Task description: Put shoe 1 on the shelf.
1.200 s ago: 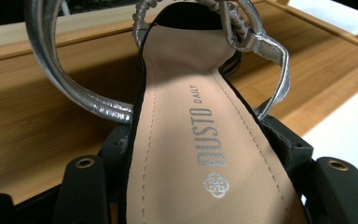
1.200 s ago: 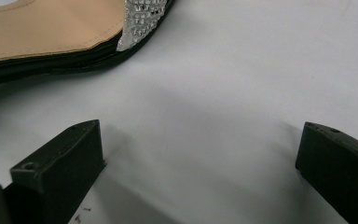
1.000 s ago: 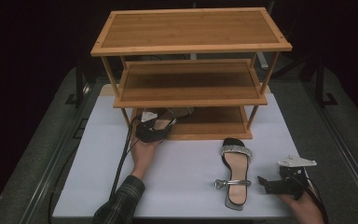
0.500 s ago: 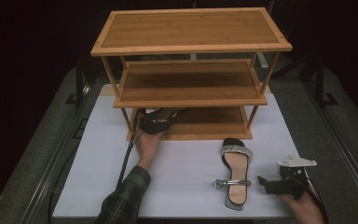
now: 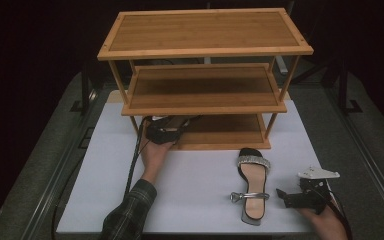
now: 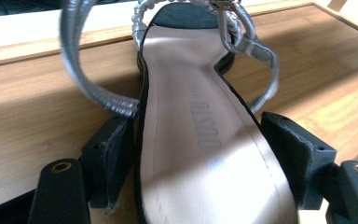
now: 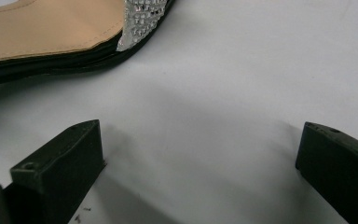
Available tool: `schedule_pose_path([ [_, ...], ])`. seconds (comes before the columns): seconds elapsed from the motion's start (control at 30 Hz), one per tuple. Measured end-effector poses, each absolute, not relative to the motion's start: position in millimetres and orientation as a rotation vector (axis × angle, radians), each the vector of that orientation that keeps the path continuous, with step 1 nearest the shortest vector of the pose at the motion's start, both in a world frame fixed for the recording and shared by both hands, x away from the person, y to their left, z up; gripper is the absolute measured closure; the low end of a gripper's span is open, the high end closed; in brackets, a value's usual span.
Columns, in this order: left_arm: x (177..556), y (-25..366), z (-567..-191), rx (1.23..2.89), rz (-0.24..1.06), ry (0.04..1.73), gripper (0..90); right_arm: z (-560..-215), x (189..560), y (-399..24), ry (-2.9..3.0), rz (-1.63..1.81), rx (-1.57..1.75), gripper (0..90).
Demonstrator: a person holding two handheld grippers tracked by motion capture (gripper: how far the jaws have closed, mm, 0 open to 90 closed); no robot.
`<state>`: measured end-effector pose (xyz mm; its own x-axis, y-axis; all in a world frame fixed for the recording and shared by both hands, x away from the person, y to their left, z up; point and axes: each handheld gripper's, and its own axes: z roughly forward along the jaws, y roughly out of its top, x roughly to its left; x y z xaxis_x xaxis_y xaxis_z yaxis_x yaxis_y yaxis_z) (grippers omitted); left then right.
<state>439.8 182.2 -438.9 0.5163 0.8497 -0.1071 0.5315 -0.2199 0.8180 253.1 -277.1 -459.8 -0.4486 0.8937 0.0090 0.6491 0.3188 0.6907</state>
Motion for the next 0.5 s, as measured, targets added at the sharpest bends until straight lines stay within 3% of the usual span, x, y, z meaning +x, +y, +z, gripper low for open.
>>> schedule_pose_path([
  [0.27,412.5,207.3,-435.0,1.888,0.467,1.074,28.1,-459.9,253.0,-277.0,2.214,0.896,1.372,0.0],
  [0.5,404.6,223.1,-431.0,1.926,0.46,0.962,44.5,-459.8,253.0,-277.0,2.215,0.895,1.372,0.0],
])
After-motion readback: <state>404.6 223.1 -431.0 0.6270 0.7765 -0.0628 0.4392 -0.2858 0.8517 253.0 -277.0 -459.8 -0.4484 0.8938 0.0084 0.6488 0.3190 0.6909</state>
